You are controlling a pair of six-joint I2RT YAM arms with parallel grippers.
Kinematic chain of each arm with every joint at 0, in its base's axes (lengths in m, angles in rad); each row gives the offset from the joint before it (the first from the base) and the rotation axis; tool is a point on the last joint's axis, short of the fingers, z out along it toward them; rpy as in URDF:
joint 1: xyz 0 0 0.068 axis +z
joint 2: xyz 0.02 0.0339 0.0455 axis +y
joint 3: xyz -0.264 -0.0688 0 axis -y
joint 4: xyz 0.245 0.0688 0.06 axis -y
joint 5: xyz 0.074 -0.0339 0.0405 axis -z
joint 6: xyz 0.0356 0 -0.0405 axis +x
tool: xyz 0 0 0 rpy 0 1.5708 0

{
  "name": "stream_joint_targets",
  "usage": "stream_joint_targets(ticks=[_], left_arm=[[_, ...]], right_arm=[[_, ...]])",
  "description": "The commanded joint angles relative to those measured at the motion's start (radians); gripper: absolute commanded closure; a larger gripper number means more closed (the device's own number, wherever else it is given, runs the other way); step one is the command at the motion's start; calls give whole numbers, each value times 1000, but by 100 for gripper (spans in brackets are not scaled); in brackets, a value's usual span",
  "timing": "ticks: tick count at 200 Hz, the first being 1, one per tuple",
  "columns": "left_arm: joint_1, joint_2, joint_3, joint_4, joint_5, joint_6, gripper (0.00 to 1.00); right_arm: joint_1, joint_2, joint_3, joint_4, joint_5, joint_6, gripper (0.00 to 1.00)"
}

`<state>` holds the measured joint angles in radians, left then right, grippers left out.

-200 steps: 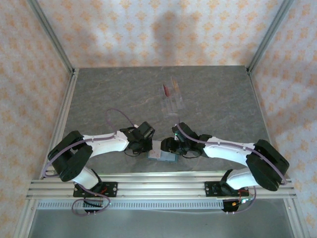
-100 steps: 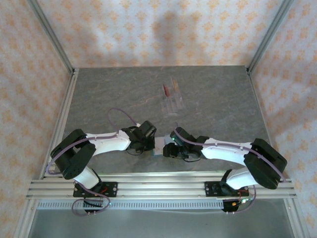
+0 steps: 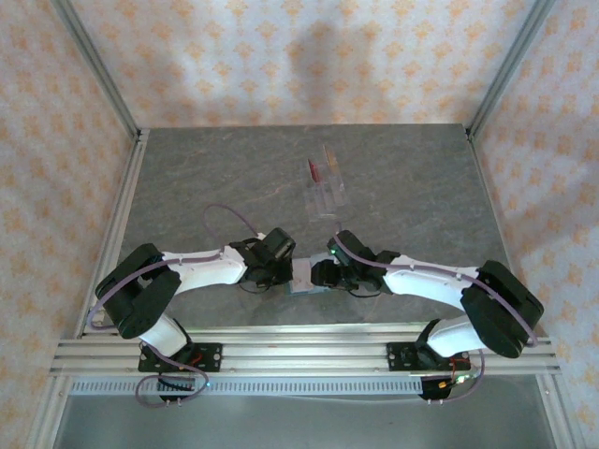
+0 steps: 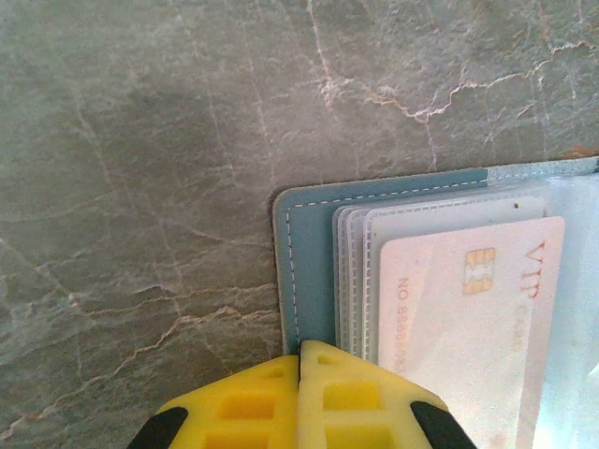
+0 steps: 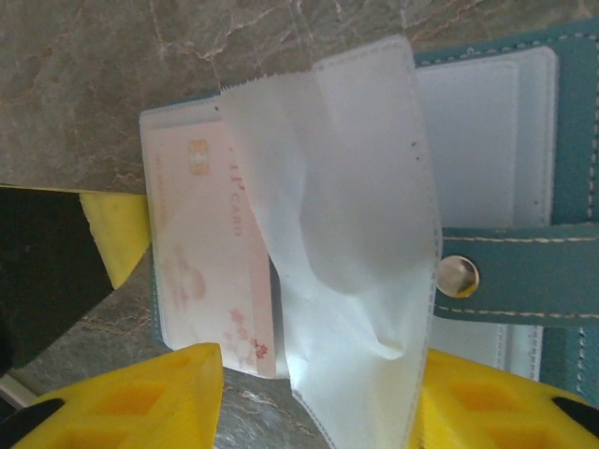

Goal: Put the credit cards into the card holder

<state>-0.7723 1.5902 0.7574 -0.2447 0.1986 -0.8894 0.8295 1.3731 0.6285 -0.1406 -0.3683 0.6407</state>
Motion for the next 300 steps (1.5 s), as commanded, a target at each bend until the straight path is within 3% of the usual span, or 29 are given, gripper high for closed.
stream_joint_targets(ticks=[1, 77, 147, 191, 239, 300], left_arm=[[-19, 75, -56, -18, 4, -1, 100], [-19, 65, -52, -29, 1, -1, 100], [4, 44, -64, -28, 27, -28, 100], [27, -17, -78, -77, 11, -39, 100], [28, -99, -91, -141, -20, -40, 92], [34, -279, -72, -282, -86, -37, 72]], right_arm=[[-4, -11, 19, 65, -17, -8, 51], [-4, 53, 59, 194, -105, -8, 50], [3, 217, 77, 353, -200, 56, 49], [5, 244, 88, 351, -199, 59, 49], [2, 233, 121, 332, -227, 68, 47], [-9, 212, 218, 176, -236, 27, 46]])
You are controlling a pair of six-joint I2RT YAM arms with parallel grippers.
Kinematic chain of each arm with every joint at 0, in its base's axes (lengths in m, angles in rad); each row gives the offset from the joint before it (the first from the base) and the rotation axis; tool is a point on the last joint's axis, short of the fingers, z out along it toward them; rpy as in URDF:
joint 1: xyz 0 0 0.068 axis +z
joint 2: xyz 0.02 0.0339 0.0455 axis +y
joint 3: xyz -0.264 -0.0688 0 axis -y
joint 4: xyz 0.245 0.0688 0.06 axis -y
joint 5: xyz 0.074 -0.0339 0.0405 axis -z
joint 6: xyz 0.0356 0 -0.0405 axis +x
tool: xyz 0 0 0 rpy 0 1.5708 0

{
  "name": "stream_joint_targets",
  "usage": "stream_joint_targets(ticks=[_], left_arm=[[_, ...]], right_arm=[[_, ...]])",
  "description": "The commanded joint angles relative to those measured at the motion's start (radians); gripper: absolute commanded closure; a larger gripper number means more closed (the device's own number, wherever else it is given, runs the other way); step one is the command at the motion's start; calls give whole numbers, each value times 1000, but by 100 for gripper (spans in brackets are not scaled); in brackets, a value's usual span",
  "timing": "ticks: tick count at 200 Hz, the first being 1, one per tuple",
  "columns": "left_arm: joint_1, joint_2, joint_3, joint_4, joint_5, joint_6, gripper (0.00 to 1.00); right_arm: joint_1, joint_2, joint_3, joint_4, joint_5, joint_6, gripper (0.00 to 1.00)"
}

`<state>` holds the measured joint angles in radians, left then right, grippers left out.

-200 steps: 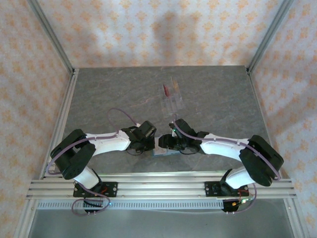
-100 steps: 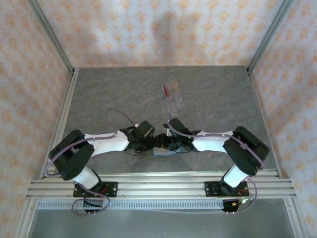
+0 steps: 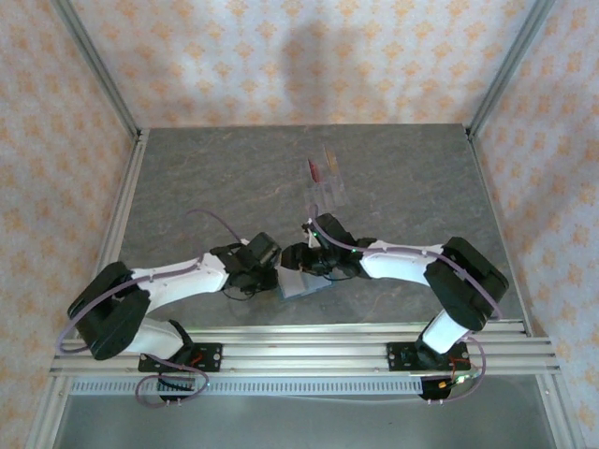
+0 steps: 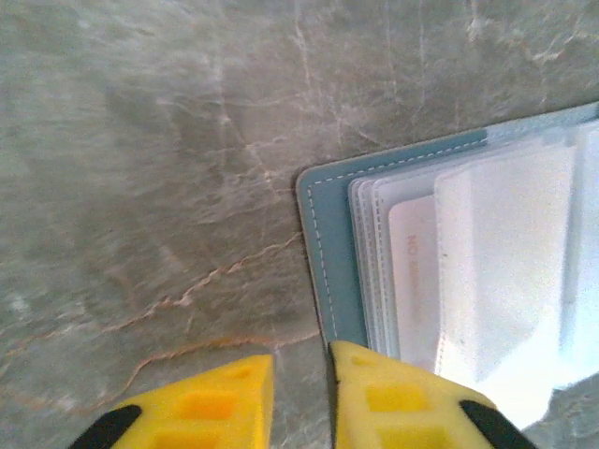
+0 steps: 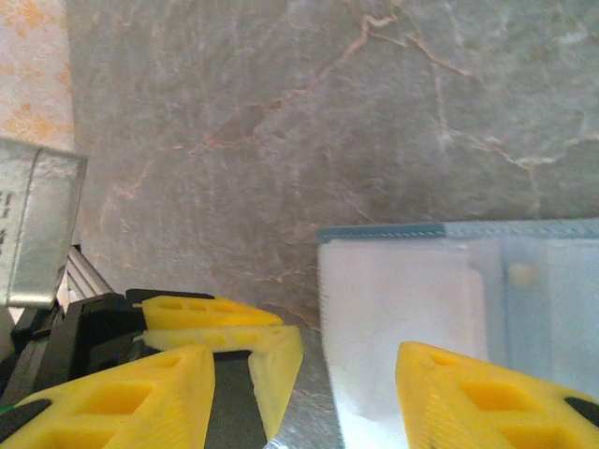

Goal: Put the credit cards into the card holder

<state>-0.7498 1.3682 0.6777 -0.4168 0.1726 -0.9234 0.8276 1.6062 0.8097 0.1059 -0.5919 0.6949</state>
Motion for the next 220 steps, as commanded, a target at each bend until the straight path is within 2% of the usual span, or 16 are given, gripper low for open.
stream_joint_targets(ticks=[1, 42, 85, 142, 180, 220], left_arm=[[12, -59, 8, -111, -61, -3, 72], [12, -69, 17, -95, -31, 23, 61], [10, -29, 73, -68, -21, 53, 52], [9, 107, 132, -50, -18, 75, 55], [9, 156, 116, -20, -14, 75, 59], [7, 151, 66, 6, -13, 65, 65]], right_arm=[[-7, -21, 37, -71, -13, -27, 46], [-30, -68, 63, -124, 9, -59, 46], [-126, -131, 193, -376, 160, -192, 46], [-282, -72, 386, -533, 296, -307, 51], [-306, 43, 564, -616, 411, -392, 55], [-333, 212, 766, -696, 469, -457, 62]])
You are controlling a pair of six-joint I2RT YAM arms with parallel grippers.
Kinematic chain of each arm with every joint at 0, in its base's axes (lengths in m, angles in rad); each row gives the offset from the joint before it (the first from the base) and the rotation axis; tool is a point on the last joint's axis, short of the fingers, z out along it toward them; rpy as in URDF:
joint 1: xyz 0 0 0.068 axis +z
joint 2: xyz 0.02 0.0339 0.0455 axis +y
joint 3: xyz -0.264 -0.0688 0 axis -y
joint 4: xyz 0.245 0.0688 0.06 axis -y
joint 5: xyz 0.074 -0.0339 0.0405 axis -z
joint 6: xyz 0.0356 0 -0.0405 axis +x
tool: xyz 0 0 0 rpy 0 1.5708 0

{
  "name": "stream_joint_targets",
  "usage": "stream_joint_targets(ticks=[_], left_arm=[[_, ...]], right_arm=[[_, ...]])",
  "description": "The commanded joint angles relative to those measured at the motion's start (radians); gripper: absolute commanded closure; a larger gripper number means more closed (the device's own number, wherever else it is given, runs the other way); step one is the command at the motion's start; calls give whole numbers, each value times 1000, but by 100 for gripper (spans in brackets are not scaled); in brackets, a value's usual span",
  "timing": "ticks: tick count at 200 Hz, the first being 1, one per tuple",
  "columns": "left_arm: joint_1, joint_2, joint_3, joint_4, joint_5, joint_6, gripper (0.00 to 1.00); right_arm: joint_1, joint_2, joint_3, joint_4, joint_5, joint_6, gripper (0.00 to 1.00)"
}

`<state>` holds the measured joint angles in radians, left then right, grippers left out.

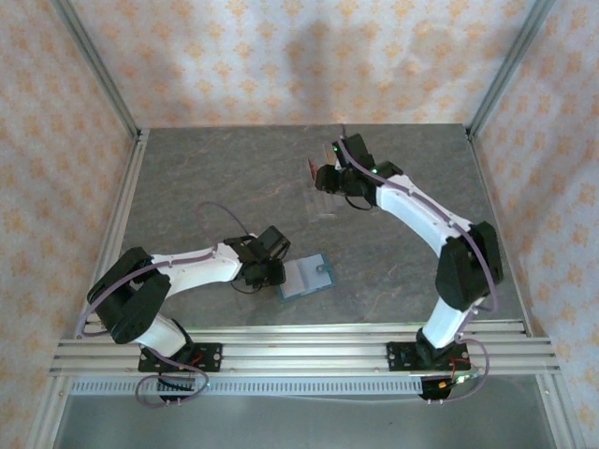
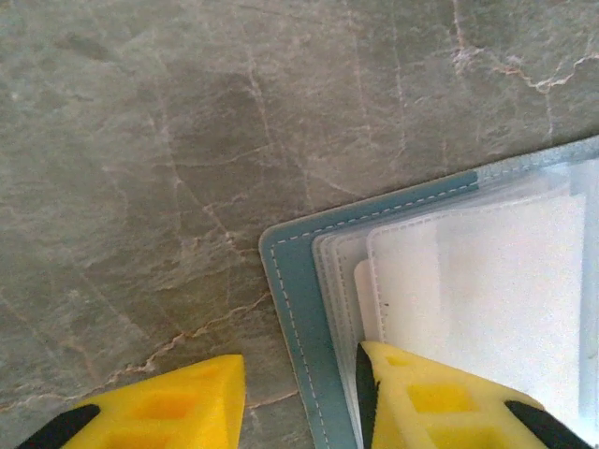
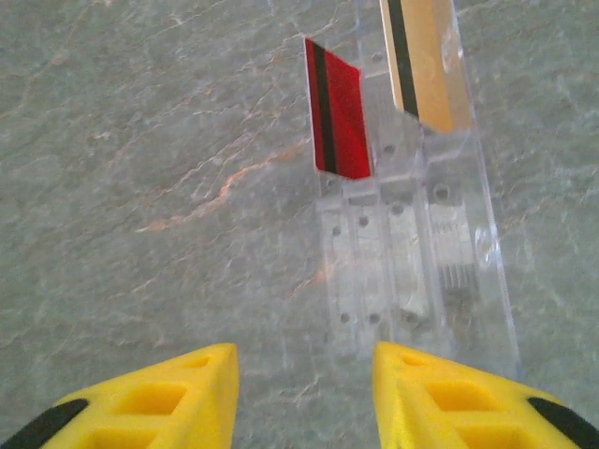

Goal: Put the credit cards into the card holder

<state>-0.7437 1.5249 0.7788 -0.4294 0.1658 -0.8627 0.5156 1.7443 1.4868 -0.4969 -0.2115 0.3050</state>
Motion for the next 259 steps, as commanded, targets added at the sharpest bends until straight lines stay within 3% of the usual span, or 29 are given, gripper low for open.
stream_joint_targets(ticks=[1, 101, 153, 173, 225, 259], left_arm=[[1, -6, -37, 20, -6, 5, 65], [1, -19, -76, 44, -1, 1, 68], [1, -23, -81, 38, -5, 1, 68], [1, -24, -80, 38, -5, -1, 68], [1, -31, -79, 29, -9, -1, 69], [2, -33, -82, 28, -9, 2, 69]], right_arm=[[-21, 77, 93, -93, 93, -68, 62], [-43, 411, 531, -226, 182, -187, 67], [-43, 517, 644, -277, 216, -231, 71], [-43, 533, 659, -284, 227, -240, 75], [-43, 544, 693, -302, 264, -266, 98], [-43, 515, 712, -299, 275, -280, 100]])
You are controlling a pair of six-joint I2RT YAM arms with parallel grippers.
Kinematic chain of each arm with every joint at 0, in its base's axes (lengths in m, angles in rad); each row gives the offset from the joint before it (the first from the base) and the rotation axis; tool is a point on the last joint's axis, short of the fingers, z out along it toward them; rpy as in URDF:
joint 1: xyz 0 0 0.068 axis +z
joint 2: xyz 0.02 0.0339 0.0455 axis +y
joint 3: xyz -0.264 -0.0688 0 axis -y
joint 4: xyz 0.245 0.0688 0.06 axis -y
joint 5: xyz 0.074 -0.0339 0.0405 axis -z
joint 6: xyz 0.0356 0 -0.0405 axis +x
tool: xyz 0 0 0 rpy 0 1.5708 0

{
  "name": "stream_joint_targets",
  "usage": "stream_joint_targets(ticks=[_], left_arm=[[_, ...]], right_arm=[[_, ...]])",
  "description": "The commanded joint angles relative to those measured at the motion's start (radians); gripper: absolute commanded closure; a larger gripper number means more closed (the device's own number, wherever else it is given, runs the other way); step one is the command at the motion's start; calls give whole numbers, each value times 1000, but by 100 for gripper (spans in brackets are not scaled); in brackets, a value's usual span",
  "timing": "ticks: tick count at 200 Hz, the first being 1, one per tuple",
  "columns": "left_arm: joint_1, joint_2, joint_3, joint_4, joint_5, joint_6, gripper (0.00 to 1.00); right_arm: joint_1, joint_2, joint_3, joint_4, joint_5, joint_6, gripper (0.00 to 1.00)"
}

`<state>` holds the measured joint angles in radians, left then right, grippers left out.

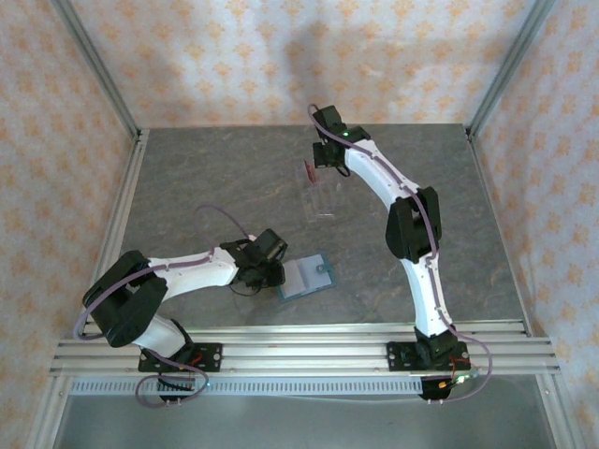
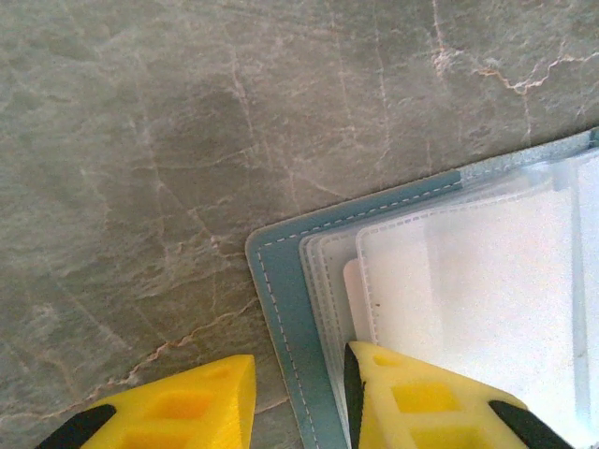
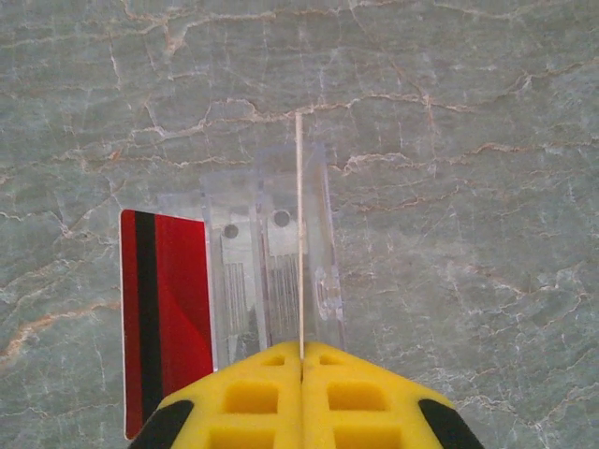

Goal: Put the credit cards into the card holder

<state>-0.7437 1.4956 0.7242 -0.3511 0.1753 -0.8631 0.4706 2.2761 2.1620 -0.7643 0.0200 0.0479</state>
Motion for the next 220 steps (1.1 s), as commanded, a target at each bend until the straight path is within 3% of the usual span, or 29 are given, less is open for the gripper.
stream_joint_targets(ticks=[1, 51, 82, 162, 181, 220], left_arm=[[1, -3, -27, -50, -19, 3, 69], [0, 1, -32, -43, -17, 2, 69], [1, 13, -32, -39, -12, 7, 69], [0, 22, -24, -46, -11, 24, 72], [0, 26, -24, -49, -12, 27, 74], [-8, 41, -14, -55, -14, 26, 78]], right_arm=[[2, -17, 37, -32, 44, -23, 100], [2, -65, 90, -60, 50, -31, 100], [19, -200, -17, -24, 11, -9, 100], [105, -765, -914, 498, -407, 166, 100], [128, -846, -1097, 649, -517, 227, 100], [156, -895, -1376, 904, -627, 344, 100]])
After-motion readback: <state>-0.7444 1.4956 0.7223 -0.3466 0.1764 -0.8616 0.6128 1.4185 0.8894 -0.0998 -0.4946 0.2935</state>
